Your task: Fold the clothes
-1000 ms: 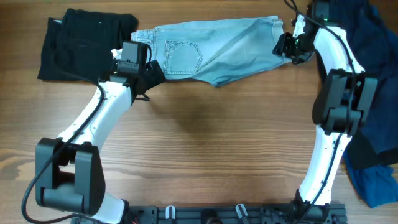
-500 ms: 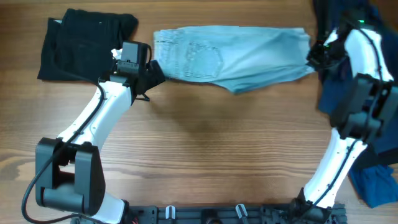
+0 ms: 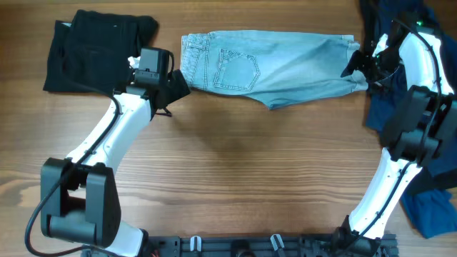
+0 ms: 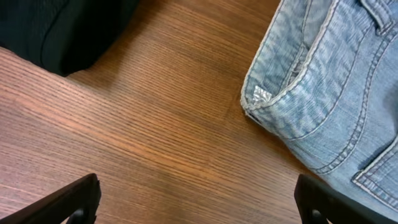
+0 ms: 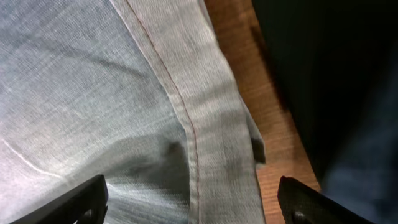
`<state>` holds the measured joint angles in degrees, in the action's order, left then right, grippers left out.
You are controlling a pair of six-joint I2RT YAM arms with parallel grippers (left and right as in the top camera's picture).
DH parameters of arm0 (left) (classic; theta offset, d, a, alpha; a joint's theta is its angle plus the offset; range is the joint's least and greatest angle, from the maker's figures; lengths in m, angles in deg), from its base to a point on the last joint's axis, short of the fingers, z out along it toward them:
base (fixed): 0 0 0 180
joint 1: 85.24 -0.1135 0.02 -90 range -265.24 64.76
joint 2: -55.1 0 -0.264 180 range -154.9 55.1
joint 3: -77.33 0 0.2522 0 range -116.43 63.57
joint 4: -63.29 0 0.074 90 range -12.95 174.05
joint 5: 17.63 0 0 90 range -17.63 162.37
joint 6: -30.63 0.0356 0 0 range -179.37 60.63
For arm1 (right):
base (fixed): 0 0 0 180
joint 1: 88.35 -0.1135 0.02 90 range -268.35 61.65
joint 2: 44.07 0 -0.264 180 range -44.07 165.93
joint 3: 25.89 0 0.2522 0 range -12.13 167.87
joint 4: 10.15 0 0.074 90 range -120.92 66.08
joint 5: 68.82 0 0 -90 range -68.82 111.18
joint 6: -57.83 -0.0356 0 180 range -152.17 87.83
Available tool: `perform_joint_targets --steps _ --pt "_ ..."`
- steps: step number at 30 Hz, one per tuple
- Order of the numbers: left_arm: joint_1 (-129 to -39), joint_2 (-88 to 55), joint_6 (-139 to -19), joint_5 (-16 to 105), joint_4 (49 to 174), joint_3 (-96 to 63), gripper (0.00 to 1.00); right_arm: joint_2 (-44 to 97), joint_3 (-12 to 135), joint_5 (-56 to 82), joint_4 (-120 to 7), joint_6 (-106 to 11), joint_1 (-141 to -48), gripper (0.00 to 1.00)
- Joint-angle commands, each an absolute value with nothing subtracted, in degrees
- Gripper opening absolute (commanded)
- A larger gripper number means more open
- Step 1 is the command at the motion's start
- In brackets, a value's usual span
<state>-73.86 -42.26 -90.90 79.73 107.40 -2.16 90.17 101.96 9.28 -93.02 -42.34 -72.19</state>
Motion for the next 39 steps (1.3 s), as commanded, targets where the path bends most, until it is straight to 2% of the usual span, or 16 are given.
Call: perform_joint_targets --steps 1,9,12,17,20,23,26,28,33,39 --pt "-73.8 -41.2 -89.6 79.4 107.8 -2.8 1.00 87.9 101.7 10.4 -94.1 -41.3 -72.6 0.86" --pt "-73.8 -41.3 -89.6 79.5 107.8 -2.8 1.00 87.9 99.6 11.0 -93.0 -37.9 -74.5 0.77" --pt "-73.8 -41.3 -89.6 79.5 107.8 -2.8 1.00 87.9 95.9 11.4 -89.6 -37.7 -74.6 0.69" --pt "-73.8 -41.3 -89.6 79.5 107.8 -2.8 1.00 87.9 94.3 20.6 -86.9 -38.4 -74.6 0.64" --pt "-73.8 -41.3 -89.6 79.5 107.8 -2.8 1.00 87.9 94.3 20.7 -85.0 -40.4 -74.6 0.61" --pt "-73.8 -41.3 -89.6 79.5 107.8 -2.8 1.00 87.9 94.2 20.2 -82.5 -44.2 -74.6 0.45" --pt "-73.8 -41.3 -89.6 79.5 107.9 -2.8 1.00 87.9 94.3 16.5 -81.3 -44.8 -74.6 0.16" --pt "-73.8 -41.3 -89.6 79.5 107.9 -2.8 1.00 87.9 94.3 15.8 -81.0 -46.0 -74.6 0.05" --pt "-73.9 -41.3 -89.6 79.5 107.5 -2.8 1.00 85.5 95.7 8.0 -80.4 -45.7 -74.6 0.05" --pt "-75.8 -41.3 -89.6 79.4 107.5 -2.8 1.00 72.9 95.7 -3.6 -76.6 -43.4 -76.5 0.05"
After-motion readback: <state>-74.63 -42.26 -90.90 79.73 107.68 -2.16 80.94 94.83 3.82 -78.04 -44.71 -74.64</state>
